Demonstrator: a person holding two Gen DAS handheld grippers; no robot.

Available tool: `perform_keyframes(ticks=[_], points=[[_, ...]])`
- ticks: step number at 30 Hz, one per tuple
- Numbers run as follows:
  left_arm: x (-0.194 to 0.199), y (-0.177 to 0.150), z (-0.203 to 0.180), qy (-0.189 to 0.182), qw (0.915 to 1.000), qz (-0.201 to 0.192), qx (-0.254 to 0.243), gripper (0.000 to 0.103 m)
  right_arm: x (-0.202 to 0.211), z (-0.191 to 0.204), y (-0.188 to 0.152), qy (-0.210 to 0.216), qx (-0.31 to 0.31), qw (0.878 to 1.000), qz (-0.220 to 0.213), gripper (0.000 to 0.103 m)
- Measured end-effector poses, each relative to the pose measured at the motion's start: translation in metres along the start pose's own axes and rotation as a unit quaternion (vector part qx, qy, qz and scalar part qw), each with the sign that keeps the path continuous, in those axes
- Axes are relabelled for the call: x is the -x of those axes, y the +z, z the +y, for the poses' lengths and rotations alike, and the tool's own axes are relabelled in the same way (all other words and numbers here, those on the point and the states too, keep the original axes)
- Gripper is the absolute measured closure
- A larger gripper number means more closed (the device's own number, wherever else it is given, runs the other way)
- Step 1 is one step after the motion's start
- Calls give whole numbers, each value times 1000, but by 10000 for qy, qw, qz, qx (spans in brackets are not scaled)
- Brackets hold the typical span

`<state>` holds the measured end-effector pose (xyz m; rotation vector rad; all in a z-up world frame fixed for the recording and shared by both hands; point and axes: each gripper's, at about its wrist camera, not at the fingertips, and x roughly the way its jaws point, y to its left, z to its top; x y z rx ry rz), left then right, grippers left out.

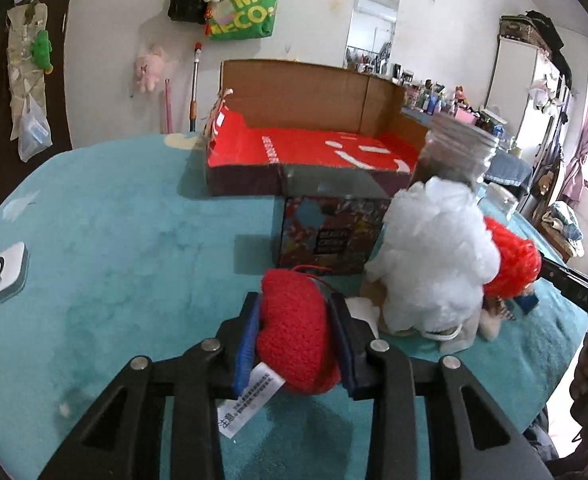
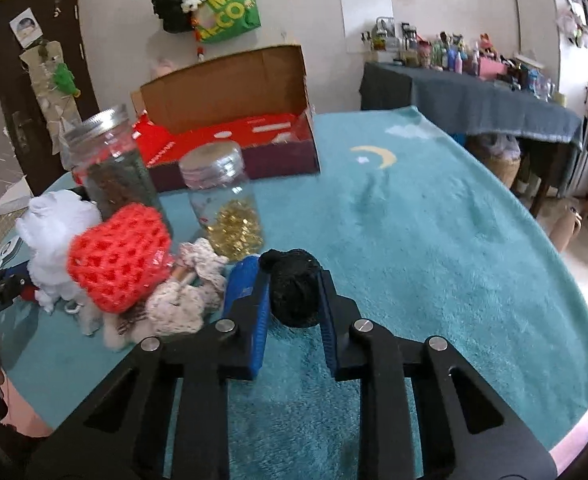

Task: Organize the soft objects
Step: 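Grasp the red fuzzy sponge with the left tool while the right tool grasps the black knitted ball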

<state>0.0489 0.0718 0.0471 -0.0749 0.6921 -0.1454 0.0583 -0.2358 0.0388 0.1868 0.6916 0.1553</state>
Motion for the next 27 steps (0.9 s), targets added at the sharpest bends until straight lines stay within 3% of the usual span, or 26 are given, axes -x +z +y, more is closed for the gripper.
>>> perform_keyframes(ticks=[27], points=[[24,23,-6,-307,9991,-291,-68,67,21,11,21,261,84,9989,-367,82]])
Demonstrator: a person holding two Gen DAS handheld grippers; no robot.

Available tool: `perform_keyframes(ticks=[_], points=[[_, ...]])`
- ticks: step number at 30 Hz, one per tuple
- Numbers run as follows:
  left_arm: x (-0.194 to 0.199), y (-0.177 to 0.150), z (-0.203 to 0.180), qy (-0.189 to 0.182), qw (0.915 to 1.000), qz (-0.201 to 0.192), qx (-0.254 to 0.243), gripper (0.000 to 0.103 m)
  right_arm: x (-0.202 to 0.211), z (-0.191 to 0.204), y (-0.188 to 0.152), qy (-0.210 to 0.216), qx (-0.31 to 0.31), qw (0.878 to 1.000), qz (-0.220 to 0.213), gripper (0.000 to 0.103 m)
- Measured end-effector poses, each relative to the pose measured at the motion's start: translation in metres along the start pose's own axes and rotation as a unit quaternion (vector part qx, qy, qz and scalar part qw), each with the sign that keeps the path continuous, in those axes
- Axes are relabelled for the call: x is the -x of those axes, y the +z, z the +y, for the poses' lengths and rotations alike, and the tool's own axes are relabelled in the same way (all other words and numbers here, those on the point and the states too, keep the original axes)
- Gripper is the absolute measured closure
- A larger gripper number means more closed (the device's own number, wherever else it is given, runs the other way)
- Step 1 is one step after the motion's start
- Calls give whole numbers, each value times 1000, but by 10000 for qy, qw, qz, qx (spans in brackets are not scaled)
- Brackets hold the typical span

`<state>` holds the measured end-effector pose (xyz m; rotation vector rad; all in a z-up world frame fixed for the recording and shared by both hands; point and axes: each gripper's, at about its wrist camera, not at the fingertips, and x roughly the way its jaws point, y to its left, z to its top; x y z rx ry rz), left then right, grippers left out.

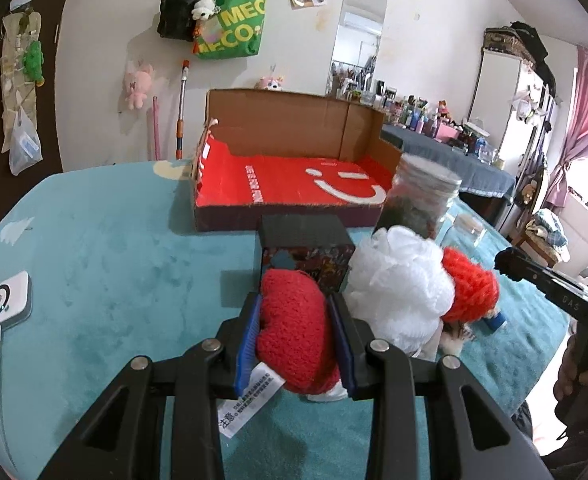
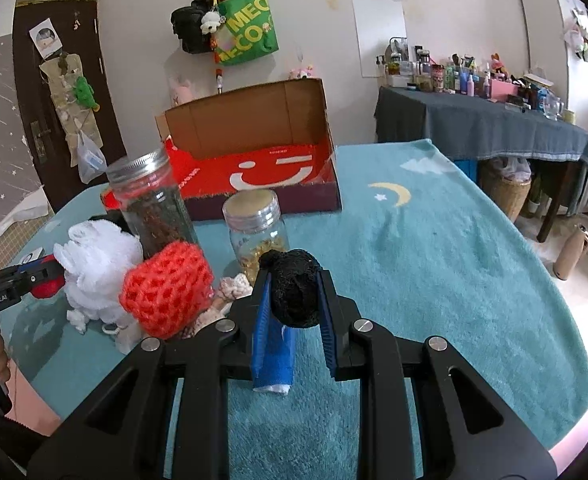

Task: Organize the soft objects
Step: 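Grasp the red fuzzy sponge with the left tool while the right tool grasps the black knitted ball, then carry the red sponge and black ball over the red-lined cardboard box with both tools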

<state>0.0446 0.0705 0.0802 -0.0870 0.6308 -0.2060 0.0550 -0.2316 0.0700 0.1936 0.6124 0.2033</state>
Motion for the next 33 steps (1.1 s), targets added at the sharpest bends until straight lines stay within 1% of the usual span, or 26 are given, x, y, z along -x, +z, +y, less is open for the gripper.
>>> perform_keyframes(ticks=[4,10,18,22,25,30,33], points=[[13,11,-2,-11,9997,-216,-88,67,3,-1,9,21,-23,10000,-68,82],[28,35,-2,-12,9983,-559,-193,67,8,0,26,29,28,9997,-254,82],[22,73,-5,-20,9954,-865,-402,67,3,6,63,88,319,9983,-487,82],[10,91,-5,-107,9948,-861,-530,67,-7,9,83,154,478,9974,-508,82],[-1,106,-3,-189,9945,-827,-621,67,-21,10,100,253,611,9968,-438,82],[-31,136,8,-418,9958,-553,-595,67,-51,16,128,328,960,9945,-268,82],[-50,149,12,-361,9963,-404,-660,67,-72,19,144,322,1080,9936,-109,82]])
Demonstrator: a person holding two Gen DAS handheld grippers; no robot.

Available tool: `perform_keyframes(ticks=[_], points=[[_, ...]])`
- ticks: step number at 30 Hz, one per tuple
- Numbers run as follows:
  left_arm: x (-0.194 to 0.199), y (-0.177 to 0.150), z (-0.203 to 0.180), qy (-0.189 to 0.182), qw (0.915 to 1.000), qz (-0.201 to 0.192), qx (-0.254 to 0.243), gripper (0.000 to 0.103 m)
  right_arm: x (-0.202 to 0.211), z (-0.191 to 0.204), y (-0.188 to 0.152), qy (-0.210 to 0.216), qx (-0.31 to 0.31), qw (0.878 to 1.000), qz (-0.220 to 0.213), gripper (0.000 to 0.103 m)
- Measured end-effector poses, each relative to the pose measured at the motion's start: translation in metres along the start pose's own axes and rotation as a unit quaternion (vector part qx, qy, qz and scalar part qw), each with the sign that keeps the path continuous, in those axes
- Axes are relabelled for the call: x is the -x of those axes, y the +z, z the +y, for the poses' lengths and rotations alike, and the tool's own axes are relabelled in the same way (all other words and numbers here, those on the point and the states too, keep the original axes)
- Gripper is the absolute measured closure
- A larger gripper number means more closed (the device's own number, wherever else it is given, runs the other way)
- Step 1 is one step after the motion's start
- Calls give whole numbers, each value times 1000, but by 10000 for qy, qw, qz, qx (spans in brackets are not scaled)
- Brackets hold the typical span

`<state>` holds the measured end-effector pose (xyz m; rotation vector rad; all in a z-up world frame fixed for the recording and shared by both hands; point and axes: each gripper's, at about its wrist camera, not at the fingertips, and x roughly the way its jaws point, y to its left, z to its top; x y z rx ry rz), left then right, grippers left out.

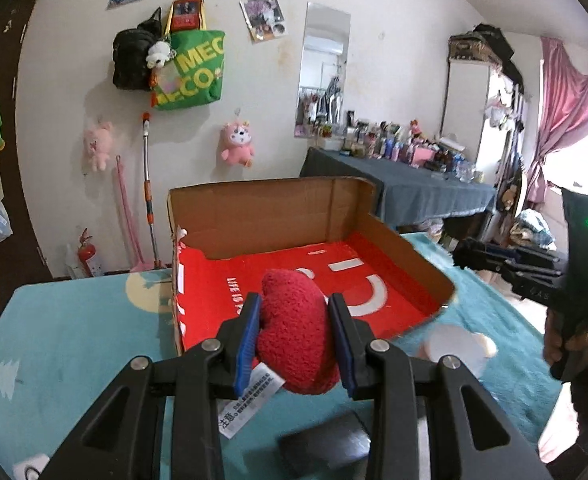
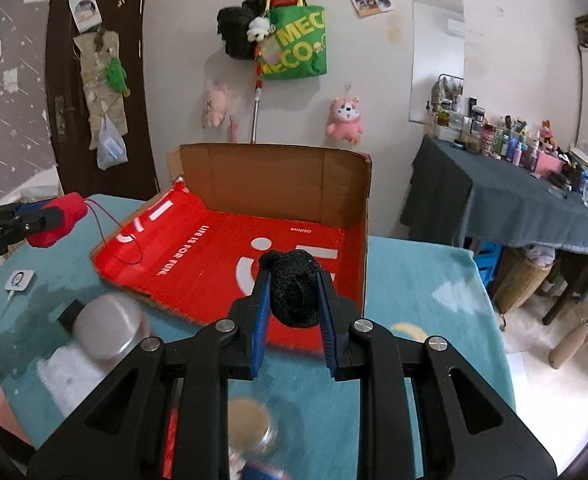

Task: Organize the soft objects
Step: 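Carry the red sponge and black ball over the red-lined cardboard box with both tools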

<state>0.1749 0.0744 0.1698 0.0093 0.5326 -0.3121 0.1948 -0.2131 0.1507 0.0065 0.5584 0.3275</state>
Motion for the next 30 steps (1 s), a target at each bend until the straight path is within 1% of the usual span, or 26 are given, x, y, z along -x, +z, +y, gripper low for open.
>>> perform_keyframes(ticks=[6,9,11,12,15,19,23,24,26,30], points=[[-51,16,15,-77,9986,530,17,67,-52,1,28,91,308,9984,467,82],[-78,22,20,-92,9967,805,15,67,-87,-2,36,197,317,9955,873,82],[-96,23,22,-112,9948,1009,26,67,-115,-4,40,149,332,9921,1202,82],[-107,24,24,-125,9935,1131,41,67,-123,-6,40,130,335,9911,1284,82],[-136,24,29,-139,9885,1501,127,67,-157,-7,41,-15,404,9849,1685,82],[-169,20,34,87,9820,1884,115,67,-199,-7,38,-132,370,9731,2269,82],[-190,15,43,242,9757,2169,214,67,-225,-6,31,-257,350,9611,2727,82],[-193,13,45,250,9742,2229,248,67,-229,-6,29,-266,341,9585,2819,82],[-199,11,48,263,9716,2331,295,66,-234,-5,28,-375,389,9568,2855,82],[-204,7,50,320,9684,2452,338,65,-235,-4,28,-420,428,9573,2829,82]])
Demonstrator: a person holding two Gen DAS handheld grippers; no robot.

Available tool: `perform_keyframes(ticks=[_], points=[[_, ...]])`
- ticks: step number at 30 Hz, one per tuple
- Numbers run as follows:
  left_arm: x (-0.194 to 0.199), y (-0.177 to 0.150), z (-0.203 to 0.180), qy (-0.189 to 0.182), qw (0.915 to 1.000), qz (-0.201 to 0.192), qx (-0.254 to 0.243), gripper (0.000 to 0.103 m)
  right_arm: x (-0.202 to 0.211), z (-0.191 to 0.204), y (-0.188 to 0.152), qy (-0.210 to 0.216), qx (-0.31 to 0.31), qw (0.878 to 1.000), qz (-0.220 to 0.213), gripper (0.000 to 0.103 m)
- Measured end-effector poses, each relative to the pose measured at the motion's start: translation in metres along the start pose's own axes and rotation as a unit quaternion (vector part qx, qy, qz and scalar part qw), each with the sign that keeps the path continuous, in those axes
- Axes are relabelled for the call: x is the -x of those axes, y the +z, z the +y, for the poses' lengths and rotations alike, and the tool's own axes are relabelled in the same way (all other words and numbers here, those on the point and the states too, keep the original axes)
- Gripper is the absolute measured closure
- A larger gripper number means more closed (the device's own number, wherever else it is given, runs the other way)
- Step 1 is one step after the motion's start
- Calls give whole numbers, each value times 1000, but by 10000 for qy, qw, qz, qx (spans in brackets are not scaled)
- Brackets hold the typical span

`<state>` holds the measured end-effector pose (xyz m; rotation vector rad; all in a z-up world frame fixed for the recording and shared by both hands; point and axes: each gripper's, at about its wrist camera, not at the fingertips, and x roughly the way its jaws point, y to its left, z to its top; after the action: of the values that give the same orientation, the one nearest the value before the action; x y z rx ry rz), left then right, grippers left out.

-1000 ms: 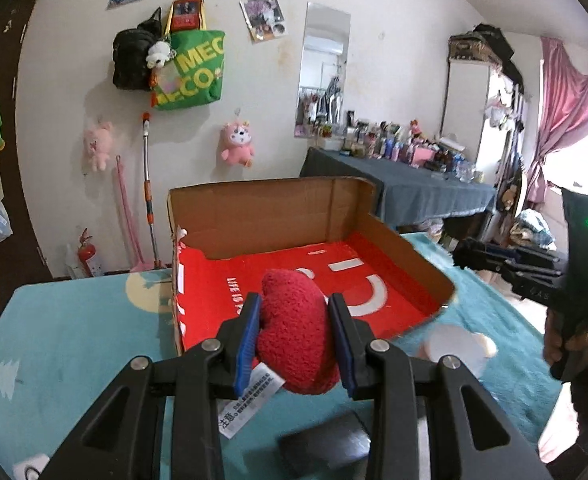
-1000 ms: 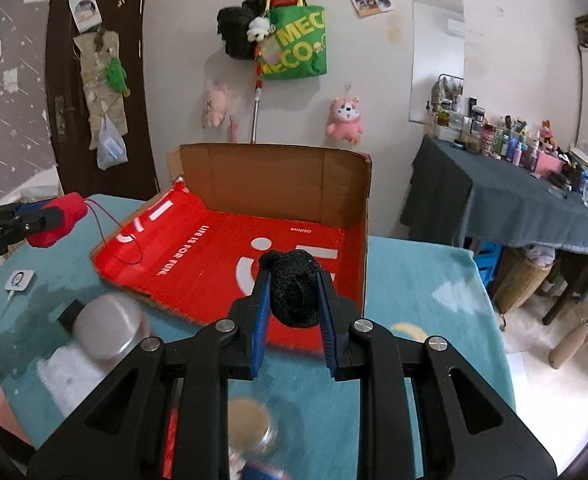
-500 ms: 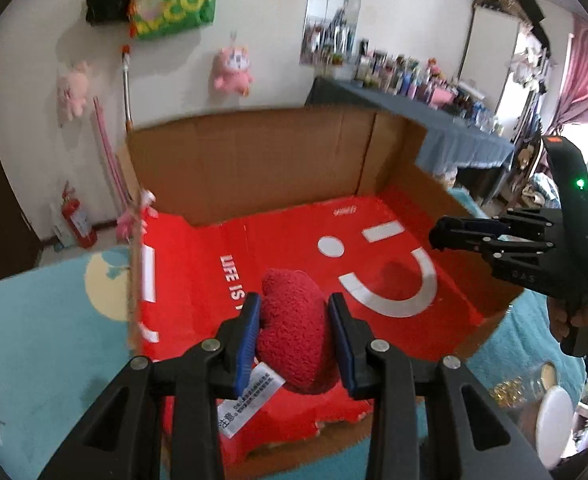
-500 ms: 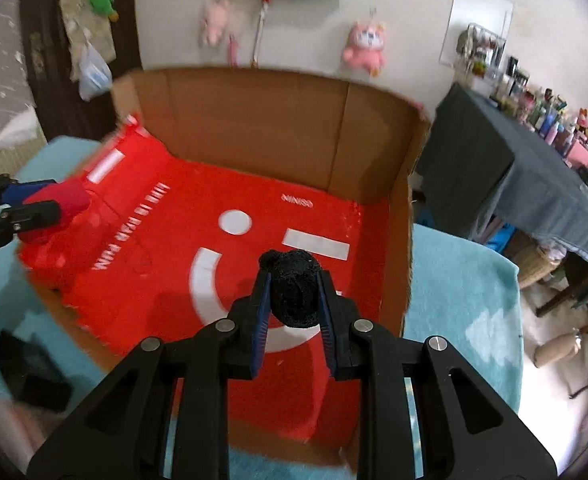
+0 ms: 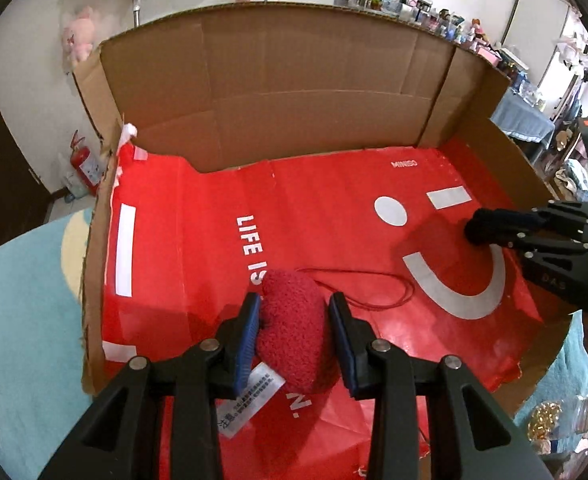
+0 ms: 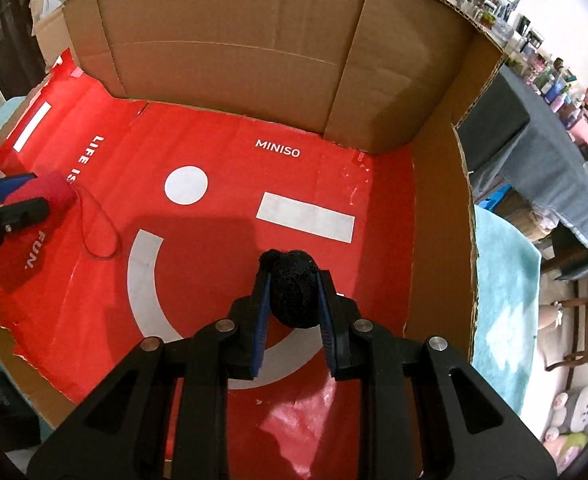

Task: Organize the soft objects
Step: 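Carry the red sponge and black ball over the red-lined cardboard box with both tools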

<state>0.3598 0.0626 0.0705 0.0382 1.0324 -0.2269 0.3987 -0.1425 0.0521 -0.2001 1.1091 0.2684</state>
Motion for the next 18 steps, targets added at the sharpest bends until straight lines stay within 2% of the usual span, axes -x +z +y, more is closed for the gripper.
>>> perform_keyframes(ticks=[12,18], points=[[-6,0,4,128,9999,48,10,62,-4,-8,4,54,20,10000,0,81],[0,0,-2,120,9998,-129,-92,44,-3,-2,1,19,151,9999,-39,80]])
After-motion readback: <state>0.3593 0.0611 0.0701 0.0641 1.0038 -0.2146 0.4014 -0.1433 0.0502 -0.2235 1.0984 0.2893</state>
